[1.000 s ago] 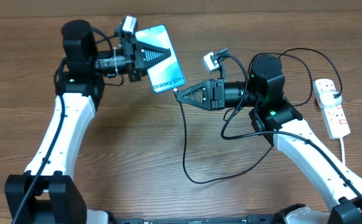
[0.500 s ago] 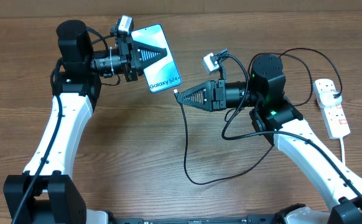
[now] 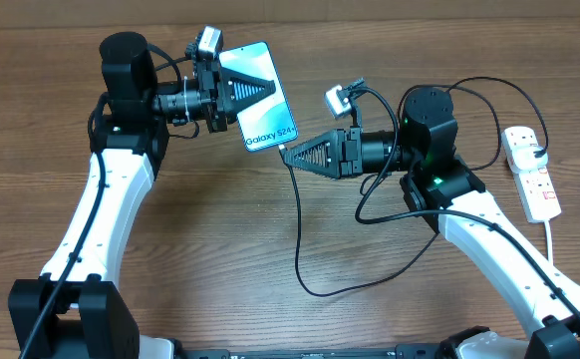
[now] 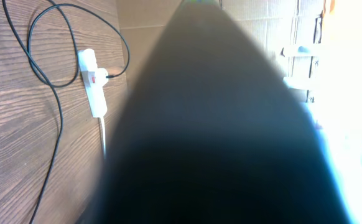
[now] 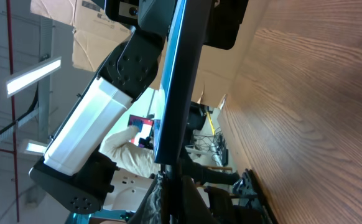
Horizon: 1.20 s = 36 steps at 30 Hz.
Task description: Plug charger to phone and switch on socket
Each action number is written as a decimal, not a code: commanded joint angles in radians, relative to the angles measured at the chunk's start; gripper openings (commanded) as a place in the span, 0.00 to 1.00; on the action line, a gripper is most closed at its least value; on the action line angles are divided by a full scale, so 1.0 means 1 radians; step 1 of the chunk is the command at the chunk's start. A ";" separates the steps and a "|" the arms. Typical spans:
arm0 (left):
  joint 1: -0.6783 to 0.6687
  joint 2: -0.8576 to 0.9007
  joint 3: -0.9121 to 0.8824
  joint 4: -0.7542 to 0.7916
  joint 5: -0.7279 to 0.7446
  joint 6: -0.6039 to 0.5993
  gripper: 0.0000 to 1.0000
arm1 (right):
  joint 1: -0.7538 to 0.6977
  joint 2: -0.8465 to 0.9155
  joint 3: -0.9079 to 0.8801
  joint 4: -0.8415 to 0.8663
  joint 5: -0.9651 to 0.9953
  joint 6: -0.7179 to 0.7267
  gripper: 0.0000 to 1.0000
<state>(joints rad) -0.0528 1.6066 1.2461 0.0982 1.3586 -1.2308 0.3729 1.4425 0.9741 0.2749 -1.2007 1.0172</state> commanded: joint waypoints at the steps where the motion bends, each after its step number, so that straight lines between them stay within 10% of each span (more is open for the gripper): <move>1: -0.006 -0.011 0.012 0.007 0.026 0.027 0.04 | -0.002 -0.018 0.009 0.008 -0.027 0.005 0.04; 36: -0.028 -0.011 0.012 0.007 0.020 0.049 0.04 | -0.002 -0.018 0.009 0.008 -0.058 0.005 0.04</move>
<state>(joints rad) -0.0727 1.6066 1.2461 0.0982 1.3579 -1.2163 0.3729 1.4425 0.9741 0.2760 -1.2488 1.0183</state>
